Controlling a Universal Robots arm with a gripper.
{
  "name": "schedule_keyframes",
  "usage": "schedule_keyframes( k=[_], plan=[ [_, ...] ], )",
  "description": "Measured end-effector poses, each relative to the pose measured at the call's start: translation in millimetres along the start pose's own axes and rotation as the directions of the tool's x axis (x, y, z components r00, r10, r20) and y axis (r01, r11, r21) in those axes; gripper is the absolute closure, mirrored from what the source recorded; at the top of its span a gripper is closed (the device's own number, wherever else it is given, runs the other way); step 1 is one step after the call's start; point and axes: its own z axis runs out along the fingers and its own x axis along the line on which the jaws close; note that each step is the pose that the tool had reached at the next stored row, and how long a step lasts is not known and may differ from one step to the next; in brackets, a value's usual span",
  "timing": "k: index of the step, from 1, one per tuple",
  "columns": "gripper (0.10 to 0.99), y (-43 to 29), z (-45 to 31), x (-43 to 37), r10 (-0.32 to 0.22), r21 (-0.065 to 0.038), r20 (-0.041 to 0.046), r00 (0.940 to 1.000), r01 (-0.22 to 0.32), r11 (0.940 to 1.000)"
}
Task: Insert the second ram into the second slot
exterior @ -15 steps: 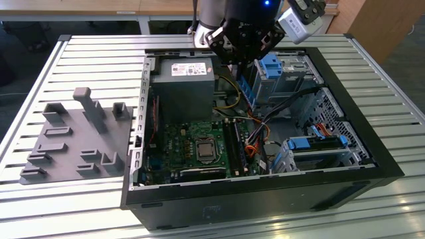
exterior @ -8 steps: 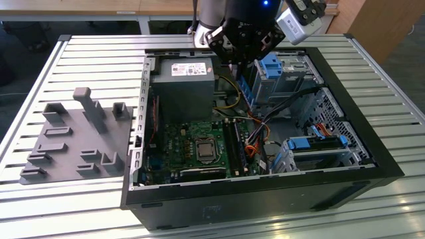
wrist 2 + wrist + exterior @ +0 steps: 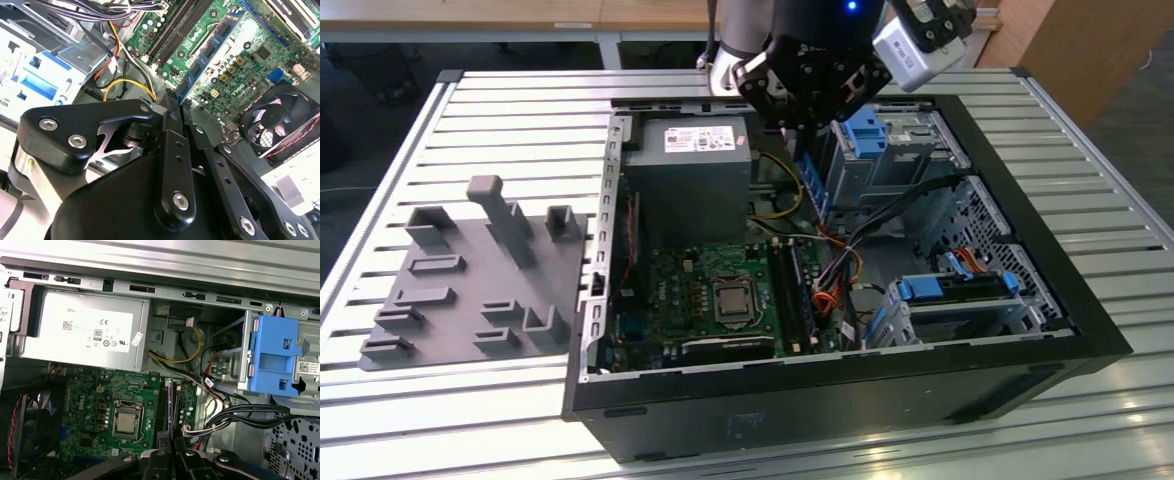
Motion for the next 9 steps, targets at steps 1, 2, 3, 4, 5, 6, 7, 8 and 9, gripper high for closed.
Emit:
schedule_keyframes(
  k=[1,2,3,4,5,6,7,8,9],
  plan=[
    [0.949,0.0,0.0,0.0,0.005,0.0,0.0002,1.0,-0.005,1.0],
    [0.949,0.0,0.0,0.0,0.009,0.0,0.0004,1.0,-0.009,1.0],
    [0.949,0.0,0.0,0.0,0.014,0.0,0.0005,0.9999,-0.014,0.9999],
    [0.949,0.0,0.0,0.0,0.019,0.0,0.0008,0.9998,-0.019,0.9998],
    [0.949,0.0,0.0,0.0,0.024,0.0,0.001,0.9997,-0.024,0.9997],
    [0.949,0.0,0.0,0.0,0.029,0.0,0.0011,0.9996,-0.029,0.9996],
    [0.949,0.0,0.0,0.0,0.034,0.001,0.0013,0.9994,-0.034,0.9994],
    [0.949,0.0,0.0,0.0,0.038,0.001,0.0015,0.9993,-0.038,0.9993],
    [0.949,0.0,0.0,0.0,0.043,0.001,0.0017,0.9991,-0.043,0.9991]
  ],
)
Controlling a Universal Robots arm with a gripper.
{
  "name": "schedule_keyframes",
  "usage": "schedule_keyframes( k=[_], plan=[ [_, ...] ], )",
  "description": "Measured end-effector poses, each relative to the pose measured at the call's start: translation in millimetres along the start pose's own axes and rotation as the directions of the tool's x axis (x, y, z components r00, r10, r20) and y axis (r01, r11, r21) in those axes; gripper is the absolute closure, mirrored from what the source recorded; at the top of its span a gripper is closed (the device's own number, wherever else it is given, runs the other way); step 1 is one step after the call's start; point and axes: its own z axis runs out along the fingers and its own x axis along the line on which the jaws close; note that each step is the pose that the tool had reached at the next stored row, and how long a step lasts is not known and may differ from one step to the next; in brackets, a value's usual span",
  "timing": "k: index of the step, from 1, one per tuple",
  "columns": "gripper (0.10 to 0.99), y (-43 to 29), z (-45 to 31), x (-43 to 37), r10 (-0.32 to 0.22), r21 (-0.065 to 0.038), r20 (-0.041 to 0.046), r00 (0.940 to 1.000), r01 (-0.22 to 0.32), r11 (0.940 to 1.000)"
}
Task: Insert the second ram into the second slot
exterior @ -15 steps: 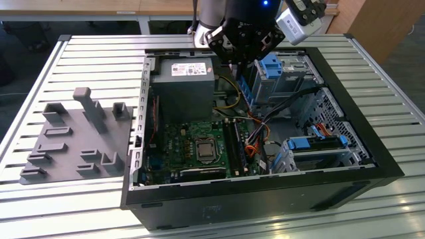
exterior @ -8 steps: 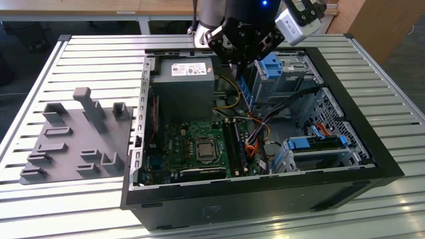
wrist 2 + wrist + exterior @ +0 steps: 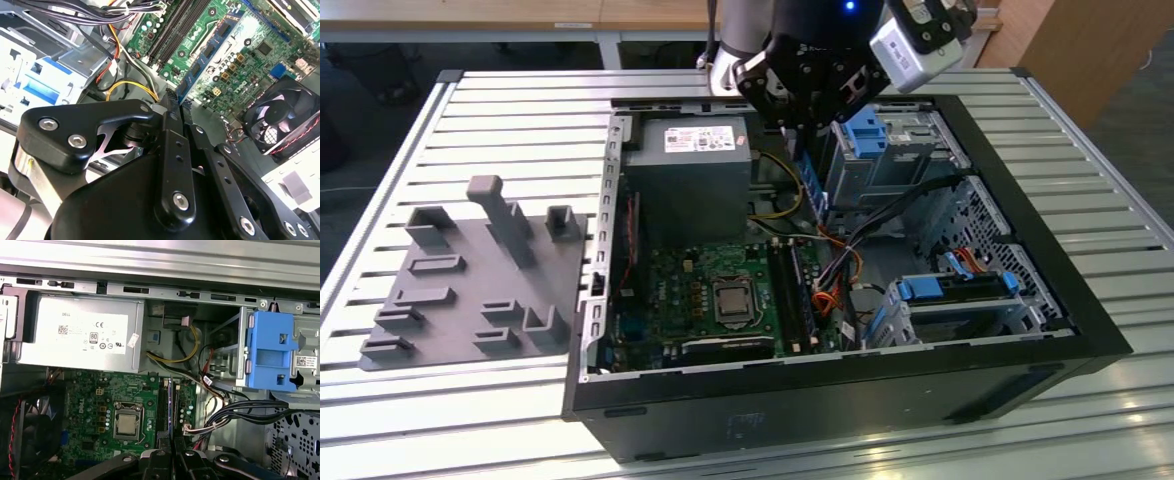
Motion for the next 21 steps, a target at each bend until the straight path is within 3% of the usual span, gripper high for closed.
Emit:
schedule_keyframes(
  k=[21],
  plan=[
    [0.949,0.0,0.0,0.0,0.095,0.001,0.0036,0.9954,-0.095,0.9954]
  ],
)
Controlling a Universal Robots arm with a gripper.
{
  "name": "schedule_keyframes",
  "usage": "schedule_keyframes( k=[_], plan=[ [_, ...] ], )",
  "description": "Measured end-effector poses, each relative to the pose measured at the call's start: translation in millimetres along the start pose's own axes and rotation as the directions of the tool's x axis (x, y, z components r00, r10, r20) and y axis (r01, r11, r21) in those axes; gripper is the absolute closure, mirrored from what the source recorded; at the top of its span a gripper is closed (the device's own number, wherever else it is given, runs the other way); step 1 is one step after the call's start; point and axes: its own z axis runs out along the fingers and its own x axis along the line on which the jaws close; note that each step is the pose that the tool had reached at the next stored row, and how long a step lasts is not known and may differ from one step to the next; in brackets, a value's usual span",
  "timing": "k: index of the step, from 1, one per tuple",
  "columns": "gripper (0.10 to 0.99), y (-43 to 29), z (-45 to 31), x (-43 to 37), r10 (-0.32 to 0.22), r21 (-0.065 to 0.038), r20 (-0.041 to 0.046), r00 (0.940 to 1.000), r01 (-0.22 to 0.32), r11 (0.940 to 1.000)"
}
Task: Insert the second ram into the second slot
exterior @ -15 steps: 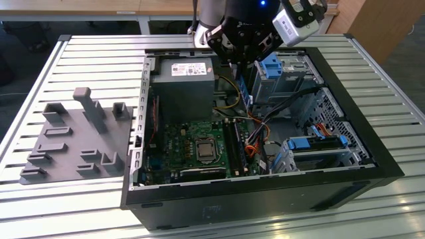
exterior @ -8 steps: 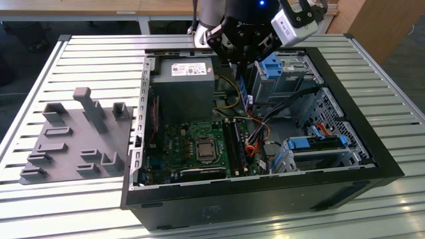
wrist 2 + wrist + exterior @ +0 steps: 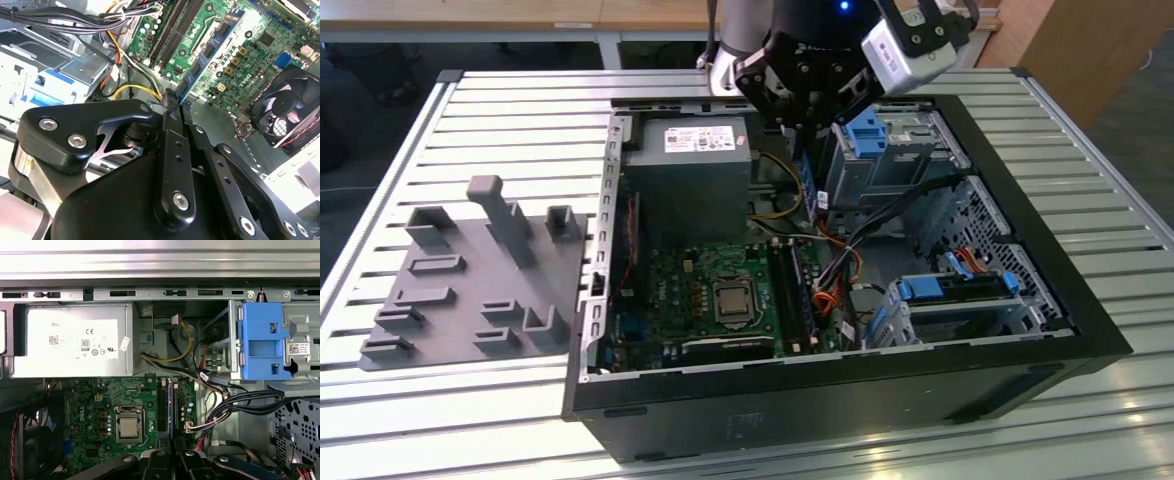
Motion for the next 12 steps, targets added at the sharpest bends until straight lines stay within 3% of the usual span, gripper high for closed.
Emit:
schedule_keyframes(
  k=[12],
  plan=[
    [0.949,0.0,0.0,0.0,0.052,0.001,0.002,0.9987,-0.052,0.9987]
  ],
)
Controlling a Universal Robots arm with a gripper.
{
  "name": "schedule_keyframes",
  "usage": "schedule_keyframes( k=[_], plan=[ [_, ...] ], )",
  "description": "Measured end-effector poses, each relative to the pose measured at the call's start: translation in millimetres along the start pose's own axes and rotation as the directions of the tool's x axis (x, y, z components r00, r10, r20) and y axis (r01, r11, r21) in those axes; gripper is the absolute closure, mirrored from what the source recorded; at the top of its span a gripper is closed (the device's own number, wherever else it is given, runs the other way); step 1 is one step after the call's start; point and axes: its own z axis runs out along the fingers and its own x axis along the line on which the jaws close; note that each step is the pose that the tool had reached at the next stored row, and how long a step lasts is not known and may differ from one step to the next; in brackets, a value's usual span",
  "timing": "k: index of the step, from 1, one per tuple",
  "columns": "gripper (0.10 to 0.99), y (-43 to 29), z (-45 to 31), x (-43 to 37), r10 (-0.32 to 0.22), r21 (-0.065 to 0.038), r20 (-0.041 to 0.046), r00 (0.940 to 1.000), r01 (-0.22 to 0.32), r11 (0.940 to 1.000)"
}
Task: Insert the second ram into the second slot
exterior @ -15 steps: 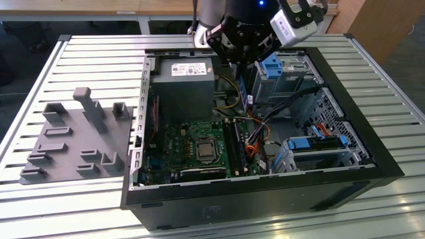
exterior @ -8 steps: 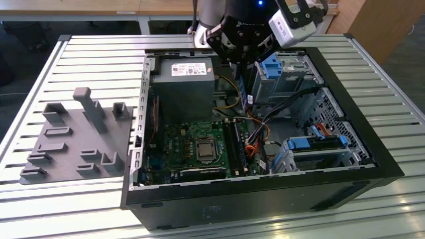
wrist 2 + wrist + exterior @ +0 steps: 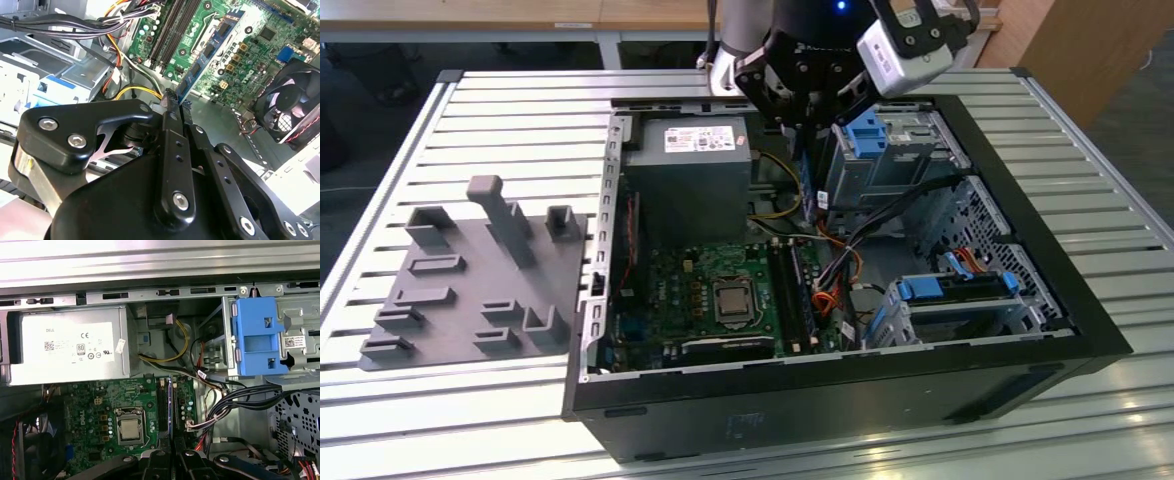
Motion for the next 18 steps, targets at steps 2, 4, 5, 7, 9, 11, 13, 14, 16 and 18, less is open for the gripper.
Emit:
schedule_keyframes(
  k=[2,4,5,7,9,11,13,14,16,18],
  plan=[
    [0.949,0.0,0.0,0.0,0.009,0.0,0.0003,1.0,-0.009,1.0],
    [0.949,0.0,0.0,0.0,0.023,0.0,0.0009,0.9997,-0.023,0.9997],
    [0.949,0.0,0.0,0.0,0.027,0.0,0.001,0.9996,-0.027,0.9996],
    [0.949,0.0,0.0,0.0,0.037,0.001,0.0014,0.9993,-0.037,0.9993],
    [0.949,0.0,0.0,0.0,0.046,0.001,0.0017,0.999,-0.046,0.999],
    [0.949,0.0,0.0,0.0,0.055,0.001,0.0021,0.9985,-0.055,0.9985],
    [0.949,0.0,0.0,0.0,0.065,0.001,0.0025,0.9979,-0.065,0.9979],
    [0.949,0.0,0.0,0.0,0.07,0.001,0.0027,0.9976,-0.07,0.9976],
    [0.949,0.0,0.0,0.0,0.08,0.001,0.0031,0.9968,-0.08,0.9968],
    [0.949,0.0,0.0,0.0,0.091,0.001,0.0035,0.9959,-0.091,0.9959]
  ],
)
